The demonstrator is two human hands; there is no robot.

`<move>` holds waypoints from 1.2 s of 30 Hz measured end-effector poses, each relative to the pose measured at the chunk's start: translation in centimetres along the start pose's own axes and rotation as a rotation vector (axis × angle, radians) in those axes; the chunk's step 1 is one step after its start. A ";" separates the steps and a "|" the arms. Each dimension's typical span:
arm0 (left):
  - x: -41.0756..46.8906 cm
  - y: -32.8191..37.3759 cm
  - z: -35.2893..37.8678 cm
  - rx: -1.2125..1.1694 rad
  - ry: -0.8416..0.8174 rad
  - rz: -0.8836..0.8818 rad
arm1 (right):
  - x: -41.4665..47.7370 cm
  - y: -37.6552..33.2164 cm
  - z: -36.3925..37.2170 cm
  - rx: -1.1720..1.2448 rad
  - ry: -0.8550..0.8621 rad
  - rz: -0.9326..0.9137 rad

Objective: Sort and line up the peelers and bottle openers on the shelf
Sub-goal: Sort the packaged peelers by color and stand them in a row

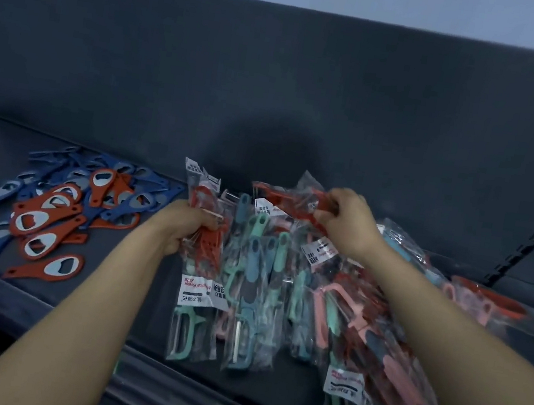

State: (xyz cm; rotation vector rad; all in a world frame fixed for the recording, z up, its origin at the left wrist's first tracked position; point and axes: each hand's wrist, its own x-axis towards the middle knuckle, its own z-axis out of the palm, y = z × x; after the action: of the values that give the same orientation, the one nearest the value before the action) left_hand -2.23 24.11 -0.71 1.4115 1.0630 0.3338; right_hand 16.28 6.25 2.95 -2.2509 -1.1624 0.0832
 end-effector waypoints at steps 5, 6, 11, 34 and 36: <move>-0.3 -0.6 -1.3 -0.105 0.015 0.010 | 3.7 -2.3 2.9 -0.091 -0.194 -0.084; -0.3 -0.8 -1.5 -0.125 -0.003 -0.002 | 4.1 -2.6 3.6 -0.146 -0.209 -0.085; 0.0 -0.9 -2.5 -0.162 -0.024 -0.039 | 4.8 -2.9 6.9 -0.324 -0.194 -0.066; 2.3 1.6 1.1 0.238 -0.047 -0.092 | 2.7 -0.8 1.1 0.377 0.019 0.190; 2.0 1.7 1.3 0.223 -0.070 -0.127 | 2.2 -0.7 1.0 0.420 0.004 0.217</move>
State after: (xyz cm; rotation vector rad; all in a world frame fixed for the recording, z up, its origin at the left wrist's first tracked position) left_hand 0.44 25.17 -0.26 1.5328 1.1530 0.0741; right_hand 16.83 8.67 2.99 -1.9867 -0.8041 0.3735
